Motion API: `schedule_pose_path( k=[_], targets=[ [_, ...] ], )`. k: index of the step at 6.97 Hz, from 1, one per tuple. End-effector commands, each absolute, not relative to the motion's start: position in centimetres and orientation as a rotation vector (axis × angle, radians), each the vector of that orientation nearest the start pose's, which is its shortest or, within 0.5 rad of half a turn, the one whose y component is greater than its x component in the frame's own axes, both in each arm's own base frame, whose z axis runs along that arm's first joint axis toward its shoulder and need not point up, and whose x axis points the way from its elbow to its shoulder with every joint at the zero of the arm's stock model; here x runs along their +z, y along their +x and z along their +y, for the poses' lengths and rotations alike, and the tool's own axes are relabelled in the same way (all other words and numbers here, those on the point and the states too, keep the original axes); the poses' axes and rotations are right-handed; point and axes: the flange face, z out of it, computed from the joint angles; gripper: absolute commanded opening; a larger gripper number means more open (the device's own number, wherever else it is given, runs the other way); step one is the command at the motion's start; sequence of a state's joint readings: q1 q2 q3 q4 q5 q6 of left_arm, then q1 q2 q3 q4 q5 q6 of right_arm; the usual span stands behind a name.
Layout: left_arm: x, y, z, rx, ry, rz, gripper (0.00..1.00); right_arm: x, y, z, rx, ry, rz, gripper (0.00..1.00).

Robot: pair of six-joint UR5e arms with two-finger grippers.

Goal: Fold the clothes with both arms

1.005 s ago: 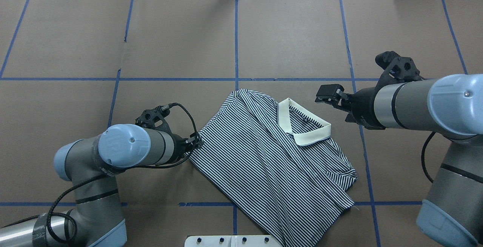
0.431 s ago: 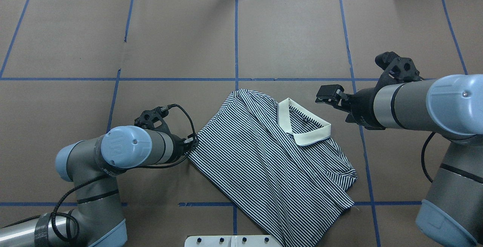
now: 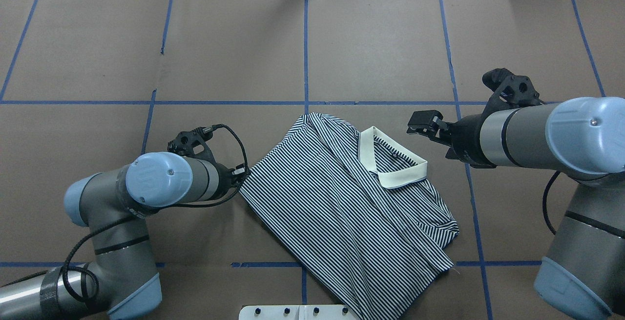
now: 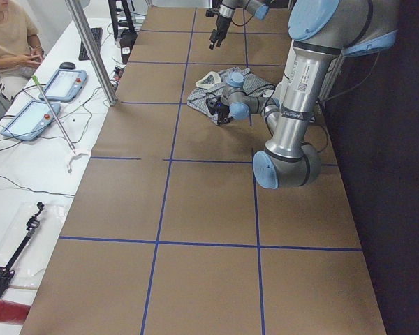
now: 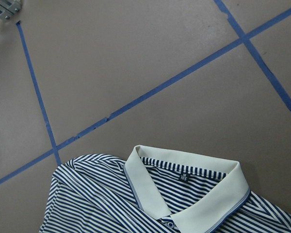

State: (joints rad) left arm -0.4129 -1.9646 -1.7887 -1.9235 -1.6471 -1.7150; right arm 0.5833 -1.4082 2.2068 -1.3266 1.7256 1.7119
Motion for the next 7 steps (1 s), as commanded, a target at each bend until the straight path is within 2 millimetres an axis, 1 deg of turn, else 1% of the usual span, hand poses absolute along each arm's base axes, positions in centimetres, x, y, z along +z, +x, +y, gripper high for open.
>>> schedule_pose_path(
  k=[1,2,3,4,5,6,7],
  targets=[
    [30.0,46.7,-45.2,-0.414,0.241,0.93,0.0,25.7,-33.8,-36.5,0.574,0.098,-1.074,1.0],
    [28.8,45.2,-51.9,-0.473,0.297,0.93,0.0,25.7,-33.8,-36.5,0.574,0.098,-1.074,1.0],
    [28.6,45.6,-59.2,-0.535,0.346,0.949,0.0,25.8,-33.8,-36.5,0.577,0.098,-1.073,1.0],
    [30.2,45.7,-64.8,-0.578,0.378,0.954,0.0,26.1,-33.8,-36.7,0.588,0.101,-1.065,1.0],
    [31.5,45.9,-68.9,-0.579,0.398,0.952,0.0,26.1,-33.8,-36.8,0.588,0.102,-1.063,1.0],
    [31.9,47.1,-71.4,-0.576,0.414,0.97,0.0,26.0,-33.8,-36.8,0.588,0.103,-1.066,1.0],
    [31.8,47.4,-72.0,-0.575,0.422,0.982,0.22,26.0,-33.9,-36.7,0.585,0.102,-1.067,1.0]
  ],
)
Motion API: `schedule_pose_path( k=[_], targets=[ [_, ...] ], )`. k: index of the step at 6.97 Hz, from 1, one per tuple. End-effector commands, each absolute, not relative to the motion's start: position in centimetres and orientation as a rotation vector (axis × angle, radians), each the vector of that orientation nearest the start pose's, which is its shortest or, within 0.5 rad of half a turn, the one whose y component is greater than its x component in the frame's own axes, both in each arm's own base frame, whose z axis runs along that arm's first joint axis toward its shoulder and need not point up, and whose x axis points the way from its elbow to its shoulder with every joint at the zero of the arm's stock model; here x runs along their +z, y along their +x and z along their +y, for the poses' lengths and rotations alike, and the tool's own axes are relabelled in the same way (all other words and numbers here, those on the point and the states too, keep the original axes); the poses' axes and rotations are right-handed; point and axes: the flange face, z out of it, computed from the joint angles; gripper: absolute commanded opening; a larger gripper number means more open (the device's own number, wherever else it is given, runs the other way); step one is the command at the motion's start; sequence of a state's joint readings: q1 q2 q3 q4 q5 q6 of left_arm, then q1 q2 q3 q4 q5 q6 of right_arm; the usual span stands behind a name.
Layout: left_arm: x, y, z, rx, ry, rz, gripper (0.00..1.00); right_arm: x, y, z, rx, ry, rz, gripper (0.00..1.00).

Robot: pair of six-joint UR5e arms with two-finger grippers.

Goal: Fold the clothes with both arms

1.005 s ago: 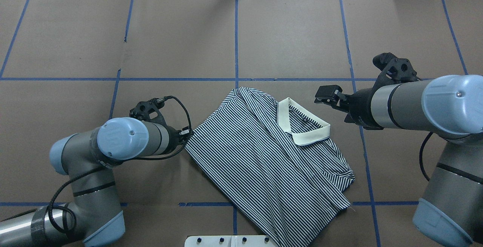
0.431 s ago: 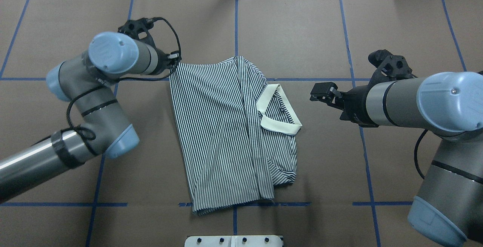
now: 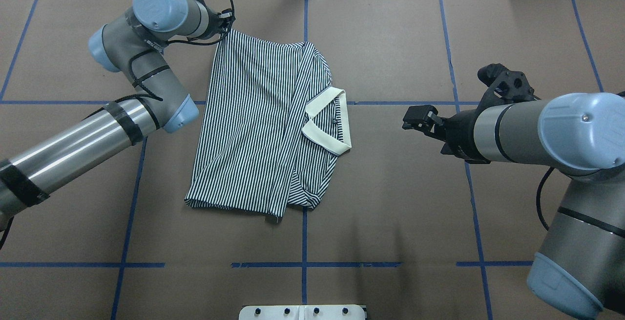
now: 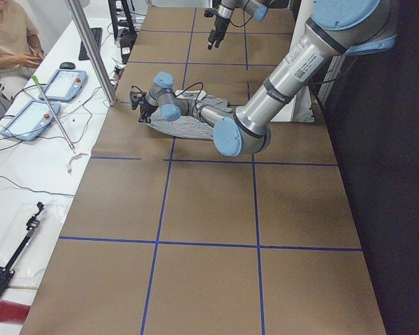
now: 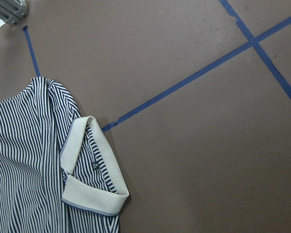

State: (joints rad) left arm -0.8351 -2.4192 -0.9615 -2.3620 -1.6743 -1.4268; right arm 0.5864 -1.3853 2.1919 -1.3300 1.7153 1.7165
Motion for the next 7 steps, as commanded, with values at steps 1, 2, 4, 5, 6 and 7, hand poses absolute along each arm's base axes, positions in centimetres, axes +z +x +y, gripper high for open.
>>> schedule_pose_path(
  k=[1,2,4,5,6,7],
  targets=[
    [32.5,46.9,-72.0,-0.581,0.422,0.979,0.43,25.8,-33.9,-36.7,0.585,0.106,-1.072,1.0],
    [36.8,44.8,-69.2,-0.573,0.413,0.985,0.48,25.9,-34.2,-36.7,0.579,0.103,-1.072,1.0],
    [38.8,40.6,-64.2,-0.507,0.404,1.112,0.49,22.2,-40.2,-37.6,0.532,0.089,-1.107,1.0],
    [39.5,39.5,-63.1,-0.506,0.406,1.118,0.49,20.6,-45.5,-37.2,0.505,0.083,-1.104,1.0],
    [39.5,39.3,-63.0,-0.508,0.408,1.121,0.49,19.0,-48.9,-35.5,0.488,0.106,-1.114,1.0],
    [39.7,39.1,-62.8,-0.511,0.406,1.12,0.49,18.5,-51.0,-33.5,0.482,0.068,-1.12,1.0]
  ],
)
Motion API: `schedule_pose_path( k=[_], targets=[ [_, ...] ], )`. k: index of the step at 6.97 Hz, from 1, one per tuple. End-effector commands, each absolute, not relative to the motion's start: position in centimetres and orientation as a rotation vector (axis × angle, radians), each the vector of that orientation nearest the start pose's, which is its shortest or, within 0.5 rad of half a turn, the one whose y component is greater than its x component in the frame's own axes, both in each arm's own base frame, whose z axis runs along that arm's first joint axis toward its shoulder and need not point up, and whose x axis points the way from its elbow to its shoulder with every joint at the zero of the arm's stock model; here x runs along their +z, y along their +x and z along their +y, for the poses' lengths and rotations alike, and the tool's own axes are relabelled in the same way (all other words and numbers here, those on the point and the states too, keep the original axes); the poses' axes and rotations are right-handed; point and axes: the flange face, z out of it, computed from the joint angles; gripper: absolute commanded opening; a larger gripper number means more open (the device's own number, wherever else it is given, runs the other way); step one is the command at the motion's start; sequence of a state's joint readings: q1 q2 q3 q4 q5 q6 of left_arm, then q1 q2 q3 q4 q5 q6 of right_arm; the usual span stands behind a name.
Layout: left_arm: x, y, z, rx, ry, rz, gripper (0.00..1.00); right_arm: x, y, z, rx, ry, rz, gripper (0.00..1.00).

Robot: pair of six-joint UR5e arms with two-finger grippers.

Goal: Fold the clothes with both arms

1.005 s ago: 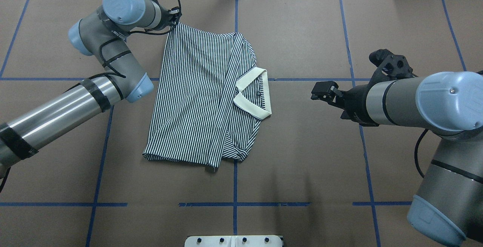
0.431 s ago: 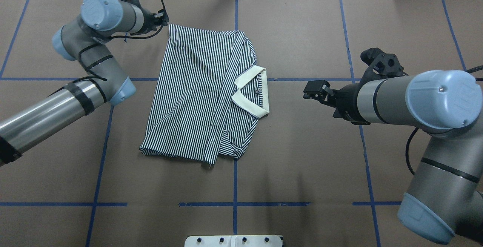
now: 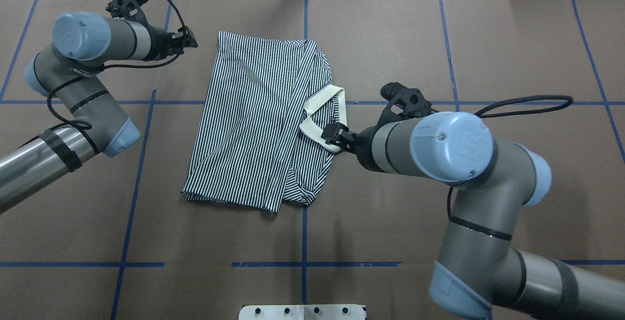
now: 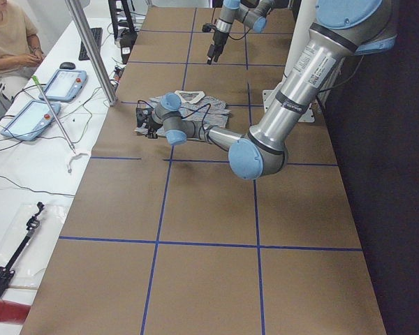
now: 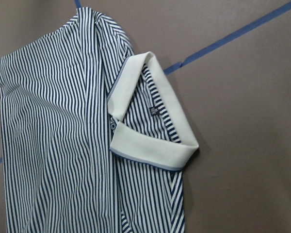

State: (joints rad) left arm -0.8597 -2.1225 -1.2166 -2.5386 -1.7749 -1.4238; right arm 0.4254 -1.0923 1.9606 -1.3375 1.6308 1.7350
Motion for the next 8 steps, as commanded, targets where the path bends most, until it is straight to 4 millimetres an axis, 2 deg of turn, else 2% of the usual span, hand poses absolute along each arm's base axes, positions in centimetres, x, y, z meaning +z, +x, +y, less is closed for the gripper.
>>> schedule_pose_path(
  k=[1,2,3,4,5,6,8],
  targets=[
    [39.6,39.0,-62.9,-0.513,0.409,1.121,0.49,16.6,-54.7,-33.8,0.469,0.058,-1.113,1.0],
    [40.4,38.8,-62.6,-0.517,0.403,1.113,0.49,14.9,-59.1,-34.8,0.456,0.055,-1.09,0.96],
    [40.4,38.8,-62.6,-0.518,0.402,1.114,0.49,14.1,-61.8,-34.6,0.449,0.043,-1.073,0.84],
    [40.4,38.8,-62.6,-0.519,0.401,1.114,0.5,14.8,-62.8,-33.5,0.424,0.034,-1.058,0.77],
    [40.5,38.7,-62.7,-0.523,0.4,1.112,0.5,14.8,-63.3,-32.9,0.406,0.026,-1.055,0.75],
    [40.7,38.5,-62.6,-0.524,0.401,1.111,0.5,15.7,-64.5,-32.6,0.397,0.019,-1.03,0.76],
    [40.4,38.5,-62.6,-0.525,0.403,1.115,0.5,16.5,-65.4,-32.8,0.396,0.012,-1.008,0.76]
  ],
)
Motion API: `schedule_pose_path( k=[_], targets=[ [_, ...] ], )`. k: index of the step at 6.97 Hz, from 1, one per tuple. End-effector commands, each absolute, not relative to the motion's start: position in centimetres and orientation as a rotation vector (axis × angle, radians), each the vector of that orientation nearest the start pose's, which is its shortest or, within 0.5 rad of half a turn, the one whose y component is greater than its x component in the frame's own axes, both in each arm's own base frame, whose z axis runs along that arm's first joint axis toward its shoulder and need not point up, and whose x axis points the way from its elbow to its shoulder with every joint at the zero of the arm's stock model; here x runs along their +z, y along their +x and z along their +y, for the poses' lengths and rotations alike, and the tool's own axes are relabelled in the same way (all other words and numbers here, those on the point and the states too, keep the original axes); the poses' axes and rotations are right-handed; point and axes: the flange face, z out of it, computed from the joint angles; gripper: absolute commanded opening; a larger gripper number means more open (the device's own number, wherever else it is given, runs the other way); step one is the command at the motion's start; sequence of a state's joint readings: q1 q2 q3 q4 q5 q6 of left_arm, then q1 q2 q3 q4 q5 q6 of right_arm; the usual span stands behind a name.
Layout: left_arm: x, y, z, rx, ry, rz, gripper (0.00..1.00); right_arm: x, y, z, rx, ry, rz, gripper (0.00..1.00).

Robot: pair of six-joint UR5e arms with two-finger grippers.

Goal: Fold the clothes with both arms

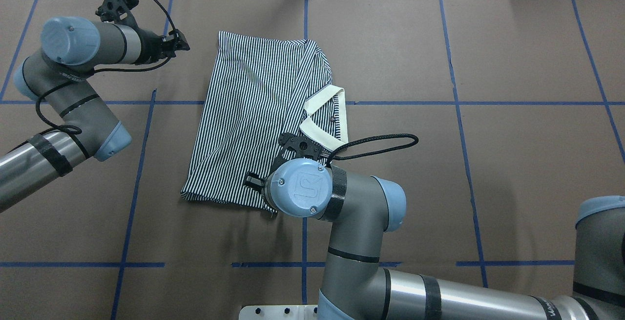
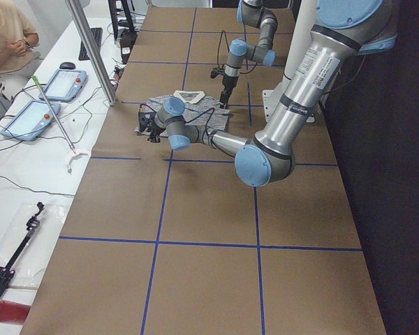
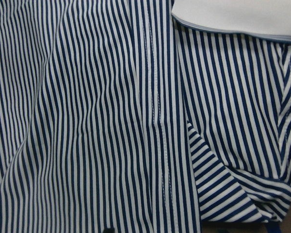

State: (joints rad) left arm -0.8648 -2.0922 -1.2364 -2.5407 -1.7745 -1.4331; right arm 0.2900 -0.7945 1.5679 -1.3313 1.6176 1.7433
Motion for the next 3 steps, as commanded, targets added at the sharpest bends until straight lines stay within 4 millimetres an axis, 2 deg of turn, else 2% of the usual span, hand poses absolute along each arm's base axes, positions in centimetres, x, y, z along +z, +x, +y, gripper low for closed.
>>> schedule_pose_path(
  k=[1,2,3],
  targets=[
    [39.69,38.22,-62.47,-0.538,0.4,1.132,0.5,16.79,-65.73,-32.67,0.392,0.002,-1.001,0.75],
    [39.61,38.2,-62.46,-0.546,0.396,1.135,0.5,16.8,-65.85,-32.32,0.38,-0.025,-1.0,0.72],
    [39.45,38.18,-62.42,-0.545,0.398,1.138,0.5,17.0,-65.99,-32.01,0.383,-0.031,-0.998,0.5]
  ],
)
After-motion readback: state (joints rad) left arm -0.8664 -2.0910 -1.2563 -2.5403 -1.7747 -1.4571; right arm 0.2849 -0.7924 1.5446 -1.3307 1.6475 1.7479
